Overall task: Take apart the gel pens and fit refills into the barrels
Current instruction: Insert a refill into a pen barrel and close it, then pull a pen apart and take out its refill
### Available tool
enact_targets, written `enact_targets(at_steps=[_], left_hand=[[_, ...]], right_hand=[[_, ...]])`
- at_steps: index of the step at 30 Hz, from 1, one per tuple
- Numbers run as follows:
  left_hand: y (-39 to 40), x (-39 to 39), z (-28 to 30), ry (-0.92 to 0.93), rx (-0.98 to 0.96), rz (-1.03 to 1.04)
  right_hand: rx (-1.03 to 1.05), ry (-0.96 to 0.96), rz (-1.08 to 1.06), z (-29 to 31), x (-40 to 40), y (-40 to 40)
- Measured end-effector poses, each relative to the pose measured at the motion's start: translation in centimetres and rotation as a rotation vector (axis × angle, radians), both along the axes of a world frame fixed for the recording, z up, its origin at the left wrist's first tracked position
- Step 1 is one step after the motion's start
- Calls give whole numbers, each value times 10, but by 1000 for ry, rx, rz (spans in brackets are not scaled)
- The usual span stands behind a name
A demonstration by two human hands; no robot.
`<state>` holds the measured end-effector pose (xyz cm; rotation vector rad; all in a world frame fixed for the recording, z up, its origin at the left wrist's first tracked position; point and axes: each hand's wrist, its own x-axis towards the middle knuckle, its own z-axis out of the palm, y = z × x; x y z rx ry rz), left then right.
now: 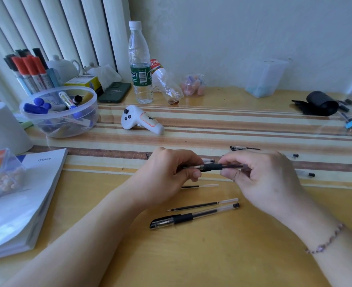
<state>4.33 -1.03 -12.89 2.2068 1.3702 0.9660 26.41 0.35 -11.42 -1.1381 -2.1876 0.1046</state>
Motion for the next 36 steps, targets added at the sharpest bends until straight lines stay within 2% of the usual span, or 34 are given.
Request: enact_targets(at_steps=[5,9,12,15,17,19,21,24,36], left_hand=[[-1,0,3,28,25,8],[-1,3,6,32,16,-90],[1,-1,6,84,50,-57],[6,-12,6,124,89,27],[8,-17,5,170,81,55],[8,-18,2,238,28,68],[9,-19,-1,285,-12,63],[8,-20,0,283,-32,53],[8,-19,1,219,-56,79]], right_hand=[[-38,22,-12,-2,-2,0],[-93,33,72,-2,-12,-8],[-113,-26,102,-1,-15,-10],[-76,25,-15,10,8,3],[-79,59,-212,20,34,18],[-179,-50,-403,22,56,32],[-293,-172,-502,19,67,38],[-387,-220,-526,13,69,42],[-452,-253,-506,6,66,43]])
